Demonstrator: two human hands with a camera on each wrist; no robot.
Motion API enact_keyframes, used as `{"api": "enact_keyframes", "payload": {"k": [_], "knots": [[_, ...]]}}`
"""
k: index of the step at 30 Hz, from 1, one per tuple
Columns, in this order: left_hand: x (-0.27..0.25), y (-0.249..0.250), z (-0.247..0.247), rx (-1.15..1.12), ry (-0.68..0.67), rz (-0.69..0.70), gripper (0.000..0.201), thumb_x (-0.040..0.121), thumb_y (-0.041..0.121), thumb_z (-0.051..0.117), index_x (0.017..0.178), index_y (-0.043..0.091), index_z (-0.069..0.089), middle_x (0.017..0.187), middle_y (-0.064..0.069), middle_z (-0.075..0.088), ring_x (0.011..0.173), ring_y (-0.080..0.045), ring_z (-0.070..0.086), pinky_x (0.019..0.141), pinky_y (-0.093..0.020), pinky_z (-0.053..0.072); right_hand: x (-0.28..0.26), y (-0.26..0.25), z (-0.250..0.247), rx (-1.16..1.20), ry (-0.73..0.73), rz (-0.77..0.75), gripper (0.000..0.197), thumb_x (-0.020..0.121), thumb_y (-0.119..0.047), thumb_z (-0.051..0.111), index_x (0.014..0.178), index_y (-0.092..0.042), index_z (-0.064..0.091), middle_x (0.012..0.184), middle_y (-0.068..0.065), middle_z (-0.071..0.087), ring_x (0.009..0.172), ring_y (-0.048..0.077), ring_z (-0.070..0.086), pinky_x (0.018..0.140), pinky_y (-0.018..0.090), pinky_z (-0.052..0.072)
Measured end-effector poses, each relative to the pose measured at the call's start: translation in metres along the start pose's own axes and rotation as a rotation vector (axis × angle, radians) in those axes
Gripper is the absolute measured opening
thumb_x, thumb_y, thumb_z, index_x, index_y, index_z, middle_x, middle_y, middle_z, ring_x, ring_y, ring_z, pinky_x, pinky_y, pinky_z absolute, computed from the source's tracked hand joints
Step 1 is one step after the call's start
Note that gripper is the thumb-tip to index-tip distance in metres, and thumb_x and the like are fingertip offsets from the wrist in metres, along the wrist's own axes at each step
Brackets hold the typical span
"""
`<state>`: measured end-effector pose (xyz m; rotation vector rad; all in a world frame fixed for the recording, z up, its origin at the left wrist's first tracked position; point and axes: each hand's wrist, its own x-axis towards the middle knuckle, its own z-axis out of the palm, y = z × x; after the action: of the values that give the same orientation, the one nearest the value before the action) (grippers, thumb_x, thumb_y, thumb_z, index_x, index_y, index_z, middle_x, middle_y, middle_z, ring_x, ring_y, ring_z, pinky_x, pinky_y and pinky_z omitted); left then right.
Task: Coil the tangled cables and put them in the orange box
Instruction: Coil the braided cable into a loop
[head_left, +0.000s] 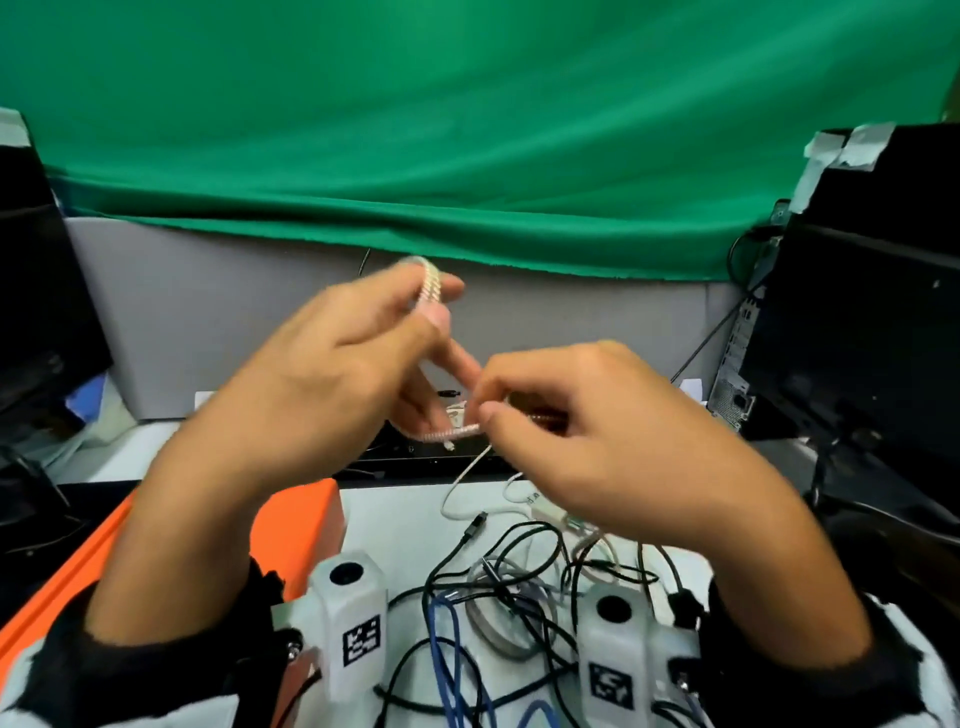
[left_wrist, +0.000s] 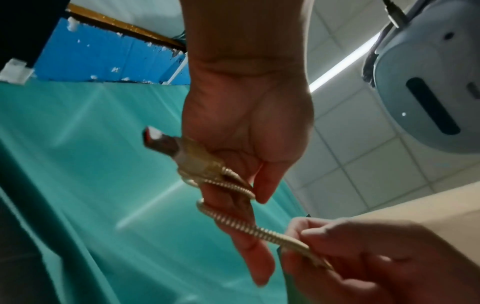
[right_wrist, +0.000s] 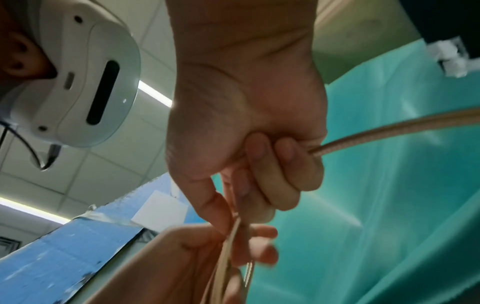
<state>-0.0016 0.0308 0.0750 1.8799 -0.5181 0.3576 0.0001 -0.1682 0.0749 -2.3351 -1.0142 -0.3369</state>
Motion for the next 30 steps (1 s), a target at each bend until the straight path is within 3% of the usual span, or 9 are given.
{"api": "enact_keyframes", "payload": {"k": [6, 11, 13, 15, 19, 21, 24, 27, 30], "knots": [[-0.009, 0.007, 0.009, -0.198, -0.51, -0.07, 0.027, 0.1, 0.028, 0.048, 0.099, 0.008, 0.065, 0.05, -0.003, 0.053, 0.036, -0.014, 0.037, 0.038, -0.018, 0.028, -0.013, 0.007, -0.023, 0.511, 0.102, -0.114, 0.012, 0.084, -0.003, 0.052, 0.082, -0.015, 0.053, 0.06, 0.017, 0.052, 0.054, 0.032, 0.034, 0.046, 0.035, 0.025], [-0.014, 0.017, 0.021, -0.762, -0.651, 0.065, 0.023, 0.103, 0.023, 0.048, 0.103, 0.003, 0.059, 0.053, 0.005, 0.03, 0.036, -0.006, 0.028, 0.035, -0.027, 0.015, -0.015, 0.01, -0.033, 0.736, 0.318, -0.234, 0.005, 0.086, -0.013, 0.056, 0.086, -0.018, 0.054, 0.058, 0.003, 0.037, 0.049, 0.008, 0.032, 0.047, 0.019, 0.027], [-0.016, 0.025, 0.021, -0.953, -0.537, 0.093, 0.017, 0.105, 0.016, 0.041, 0.099, 0.004, 0.052, 0.052, 0.003, 0.033, 0.032, -0.014, 0.048, 0.043, -0.029, 0.033, -0.01, 0.011, -0.028, 0.761, 0.306, -0.261, 0.005, 0.096, -0.017, 0.056, 0.093, -0.019, 0.056, 0.061, -0.001, 0.038, 0.047, 0.007, 0.03, 0.043, 0.019, 0.025], [-0.015, 0.03, 0.024, -1.003, -0.401, 0.149, 0.02, 0.107, 0.012, 0.033, 0.101, 0.008, 0.051, 0.055, 0.006, 0.044, 0.054, -0.009, 0.066, 0.073, -0.029, 0.052, -0.004, 0.012, -0.022, 0.716, 0.282, -0.223, 0.01, 0.105, -0.023, 0.052, 0.097, -0.022, 0.058, 0.061, 0.009, 0.034, 0.045, 0.01, 0.026, 0.04, 0.02, 0.022], [-0.011, 0.037, 0.001, -1.249, -0.084, 0.113, 0.049, 0.111, 0.022, 0.029, 0.147, -0.011, 0.029, 0.066, 0.0, 0.059, 0.09, -0.021, 0.069, 0.111, -0.05, 0.04, 0.006, 0.02, -0.007, 0.412, 0.18, -0.058, 0.02, 0.108, -0.026, 0.042, 0.11, -0.028, 0.061, 0.059, 0.007, 0.041, 0.047, 0.003, 0.037, 0.047, 0.016, 0.031], [-0.005, 0.031, -0.005, -1.338, 0.048, 0.133, 0.05, 0.111, 0.018, 0.033, 0.145, -0.017, 0.028, 0.087, -0.018, 0.069, 0.099, -0.035, 0.07, 0.106, -0.061, 0.042, 0.009, 0.023, 0.001, 0.24, 0.022, 0.04, 0.025, 0.107, -0.036, 0.04, 0.121, -0.035, 0.061, 0.058, -0.011, 0.05, 0.053, 0.003, 0.046, 0.055, 0.019, 0.034], [0.003, 0.022, 0.001, -1.145, 0.235, 0.296, 0.017, 0.103, 0.009, 0.045, 0.104, -0.003, 0.056, 0.098, -0.011, 0.062, 0.096, -0.025, 0.074, 0.085, -0.052, 0.058, 0.009, 0.016, 0.007, 0.125, -0.179, 0.062, 0.028, 0.107, -0.043, 0.039, 0.125, -0.036, 0.059, 0.068, -0.017, 0.058, 0.064, 0.003, 0.052, 0.065, 0.032, 0.044], [0.009, 0.012, 0.003, -0.546, 0.386, 0.28, 0.021, 0.109, 0.017, 0.035, 0.126, 0.009, 0.044, 0.086, 0.002, 0.073, 0.087, -0.02, 0.076, 0.077, -0.04, 0.061, 0.006, 0.003, 0.009, 0.078, -0.218, -0.023, 0.023, 0.106, -0.041, 0.045, 0.118, -0.031, 0.062, 0.085, -0.01, 0.067, 0.078, 0.01, 0.06, 0.076, 0.042, 0.051], [0.007, 0.005, 0.007, -0.142, 0.283, 0.211, 0.027, 0.105, 0.025, 0.04, 0.131, 0.032, 0.043, 0.094, 0.002, 0.077, 0.072, -0.025, 0.076, 0.07, -0.038, 0.061, 0.002, 0.001, 0.002, 0.102, -0.112, -0.019, 0.016, 0.102, -0.036, 0.054, 0.104, -0.03, 0.069, 0.071, -0.011, 0.063, 0.065, 0.009, 0.055, 0.059, 0.028, 0.042]]}}
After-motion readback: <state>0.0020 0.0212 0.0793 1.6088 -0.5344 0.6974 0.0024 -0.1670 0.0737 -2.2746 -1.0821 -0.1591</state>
